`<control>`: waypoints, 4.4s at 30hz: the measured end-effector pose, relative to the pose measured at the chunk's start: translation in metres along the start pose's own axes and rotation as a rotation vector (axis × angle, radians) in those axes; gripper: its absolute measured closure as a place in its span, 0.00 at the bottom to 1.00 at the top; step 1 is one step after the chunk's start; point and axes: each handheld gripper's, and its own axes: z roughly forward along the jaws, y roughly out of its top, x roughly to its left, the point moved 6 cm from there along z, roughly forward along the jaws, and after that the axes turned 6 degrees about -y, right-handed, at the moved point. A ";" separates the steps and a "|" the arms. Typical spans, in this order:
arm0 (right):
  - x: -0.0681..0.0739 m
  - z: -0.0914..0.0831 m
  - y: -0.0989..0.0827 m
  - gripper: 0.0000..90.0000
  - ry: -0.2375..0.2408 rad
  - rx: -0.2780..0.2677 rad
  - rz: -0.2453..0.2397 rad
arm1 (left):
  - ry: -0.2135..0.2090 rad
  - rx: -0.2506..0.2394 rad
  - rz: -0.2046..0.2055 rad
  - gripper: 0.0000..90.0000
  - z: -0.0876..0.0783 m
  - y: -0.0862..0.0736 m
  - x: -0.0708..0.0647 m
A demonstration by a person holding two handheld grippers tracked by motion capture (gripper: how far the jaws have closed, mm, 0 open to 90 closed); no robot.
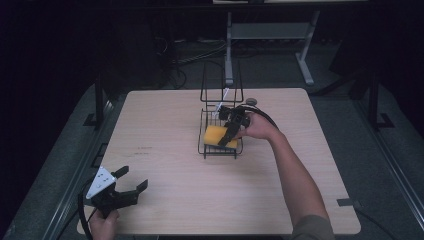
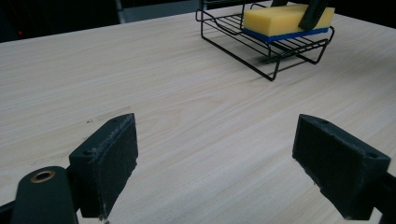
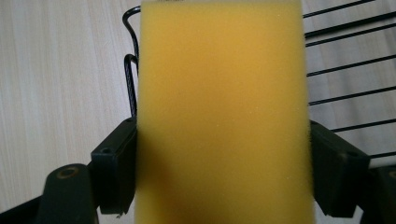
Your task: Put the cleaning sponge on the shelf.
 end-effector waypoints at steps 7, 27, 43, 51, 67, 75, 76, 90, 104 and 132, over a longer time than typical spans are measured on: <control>-0.001 0.005 0.002 0.24 -0.001 -0.003 -0.001 | 0.000 0.001 0.002 0.15 0.000 0.000 -0.001; -0.001 0.006 0.001 0.18 -0.030 -0.026 0.023 | -0.001 0.001 0.000 0.15 -0.001 -0.001 -0.002; -0.001 -0.005 -0.008 0.17 -0.056 -0.087 0.065 | -0.003 0.006 0.006 0.15 0.000 -0.001 -0.003; -0.001 -0.009 -0.011 0.17 -0.061 -0.136 0.082 | -0.002 0.006 0.009 0.15 -0.001 -0.001 -0.003; -0.003 -0.016 -0.019 0.16 -0.066 -0.164 0.098 | -0.001 0.008 0.010 0.15 0.000 -0.001 -0.003; -0.004 -0.021 -0.026 0.16 -0.072 -0.189 0.108 | 0.000 0.008 0.010 0.15 0.000 -0.001 -0.003; -0.005 -0.021 -0.027 0.16 -0.071 -0.192 0.111 | 0.000 0.008 0.011 0.15 0.000 -0.001 -0.003; -0.003 -0.039 -0.056 0.16 -0.101 -0.211 0.164 | -0.005 0.015 0.016 0.15 0.001 -0.001 -0.005; 0.009 -0.055 -0.085 0.16 -0.124 -0.226 0.181 | -0.002 0.026 0.024 0.15 0.002 -0.002 -0.006; 0.051 -0.061 -0.147 0.17 -0.157 -0.193 0.199 | 0.000 0.042 0.044 0.15 0.003 -0.003 -0.010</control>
